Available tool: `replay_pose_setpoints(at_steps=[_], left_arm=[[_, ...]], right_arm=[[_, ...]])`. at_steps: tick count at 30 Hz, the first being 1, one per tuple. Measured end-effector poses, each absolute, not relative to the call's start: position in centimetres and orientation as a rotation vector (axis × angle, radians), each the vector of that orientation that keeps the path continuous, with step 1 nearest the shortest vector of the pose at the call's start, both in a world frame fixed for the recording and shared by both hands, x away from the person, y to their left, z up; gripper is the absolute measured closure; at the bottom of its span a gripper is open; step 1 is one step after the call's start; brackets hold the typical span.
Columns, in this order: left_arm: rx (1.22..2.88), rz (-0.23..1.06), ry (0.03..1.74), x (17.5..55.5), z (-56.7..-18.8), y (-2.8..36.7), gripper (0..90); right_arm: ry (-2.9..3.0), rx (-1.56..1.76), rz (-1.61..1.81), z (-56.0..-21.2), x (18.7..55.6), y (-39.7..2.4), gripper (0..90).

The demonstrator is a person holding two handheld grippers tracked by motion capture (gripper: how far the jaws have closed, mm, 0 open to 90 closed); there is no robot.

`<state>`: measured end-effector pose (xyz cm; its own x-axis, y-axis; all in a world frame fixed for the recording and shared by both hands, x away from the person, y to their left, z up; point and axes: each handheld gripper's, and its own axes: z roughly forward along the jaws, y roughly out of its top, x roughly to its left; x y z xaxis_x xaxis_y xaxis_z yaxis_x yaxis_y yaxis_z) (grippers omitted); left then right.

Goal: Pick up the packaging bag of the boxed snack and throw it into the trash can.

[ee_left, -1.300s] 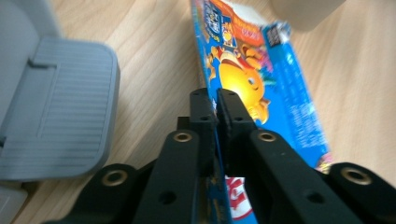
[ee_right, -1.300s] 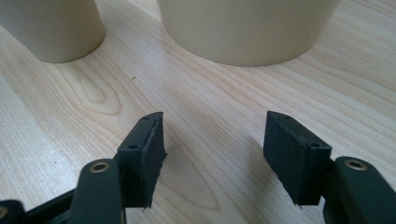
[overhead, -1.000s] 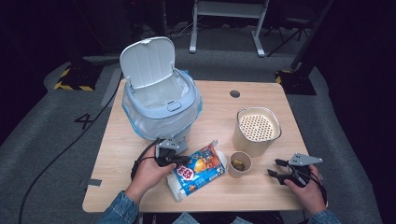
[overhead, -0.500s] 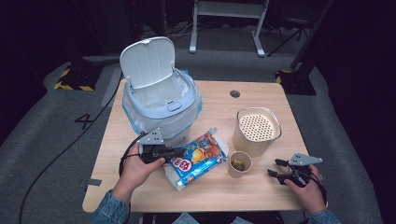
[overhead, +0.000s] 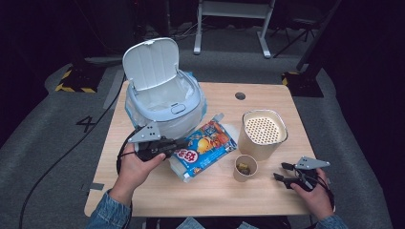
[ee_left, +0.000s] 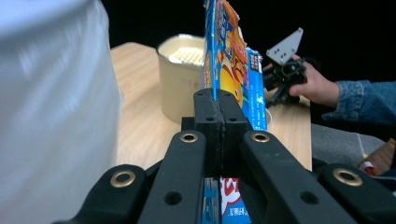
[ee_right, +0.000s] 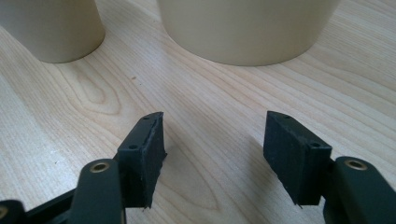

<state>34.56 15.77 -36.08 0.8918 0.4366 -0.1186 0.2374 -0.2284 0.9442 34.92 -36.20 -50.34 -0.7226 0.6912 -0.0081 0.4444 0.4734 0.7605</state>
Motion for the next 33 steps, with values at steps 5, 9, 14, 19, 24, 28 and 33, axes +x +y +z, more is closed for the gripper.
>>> replay_pose_setpoints(at_steps=[5, 9, 14, 19, 24, 28, 33], left_arm=[[1.796, 0.242, 0.5, 34.6, -34.2, 15.8, 89.4], [1.779, 0.266, 0.496, 34.8, -32.6, 15.8, 89.4], [1.762, 0.29, 0.489, 34.9, -31.0, 16.0, 89.4], [1.732, 0.319, 0.491, 34.9, -29.3, 16.3, 89.5], [1.724, 0.357, 0.493, 35.0, -27.6, 16.5, 89.5], [1.714, 0.392, 0.49, 35.1, -26.3, 16.6, 89.5], [1.688, 0.427, 0.506, 35.7, -24.8, 17.0, 89.5]], right_arm=[[2.41, 0.962, 1.107, -50.3, 34.9, -36.2, 39.1], [2.41, 0.962, 1.107, -50.3, 34.9, -36.2, 39.2], [2.41, 0.962, 1.107, -50.3, 34.9, -36.2, 39.2], [2.409, 0.966, 1.106, -50.3, 34.9, -36.2, 39.2], [2.409, 0.967, 1.107, -50.3, 34.9, -36.2, 39.2], [2.409, 0.967, 1.107, -50.3, 34.9, -36.2, 39.2], [2.409, 0.967, 1.107, -50.3, 34.9, -36.2, 39.2]])
